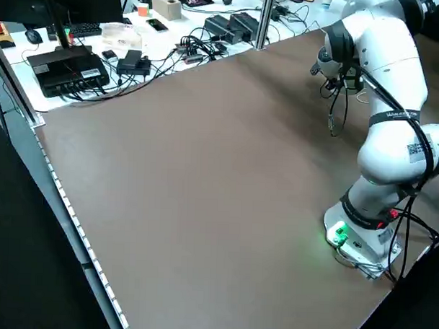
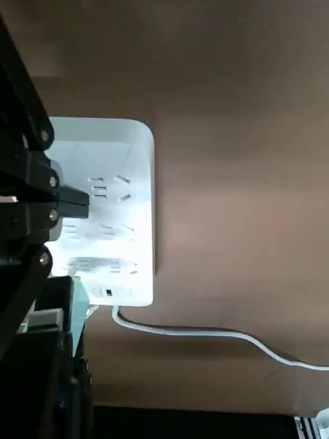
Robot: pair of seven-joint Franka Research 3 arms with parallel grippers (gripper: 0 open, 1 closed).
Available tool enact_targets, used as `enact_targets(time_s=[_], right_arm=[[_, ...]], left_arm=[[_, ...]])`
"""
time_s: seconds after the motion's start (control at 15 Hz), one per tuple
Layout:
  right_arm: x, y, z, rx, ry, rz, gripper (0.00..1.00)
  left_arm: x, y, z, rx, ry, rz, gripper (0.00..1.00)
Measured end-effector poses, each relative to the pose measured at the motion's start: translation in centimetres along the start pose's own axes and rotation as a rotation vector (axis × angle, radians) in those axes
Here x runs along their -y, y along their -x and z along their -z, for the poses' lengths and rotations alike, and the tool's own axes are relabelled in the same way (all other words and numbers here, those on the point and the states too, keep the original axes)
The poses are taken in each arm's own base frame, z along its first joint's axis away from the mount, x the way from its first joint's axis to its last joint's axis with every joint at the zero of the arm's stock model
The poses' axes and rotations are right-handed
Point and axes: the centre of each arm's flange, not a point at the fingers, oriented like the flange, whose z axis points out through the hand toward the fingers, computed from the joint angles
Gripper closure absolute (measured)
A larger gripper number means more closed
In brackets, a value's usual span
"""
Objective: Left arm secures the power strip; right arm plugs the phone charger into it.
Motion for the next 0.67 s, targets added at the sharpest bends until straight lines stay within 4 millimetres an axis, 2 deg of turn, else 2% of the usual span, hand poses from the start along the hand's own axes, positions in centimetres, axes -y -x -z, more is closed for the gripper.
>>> enact_targets(time_s=[0.67], right_arm=[[0.05, -0.19, -0.39, -0.011, -0.003, 0.001, 0.52]], left_arm=[[0.0, 0.0, 0.0, 0.0, 0.0, 0.0, 0.99]])
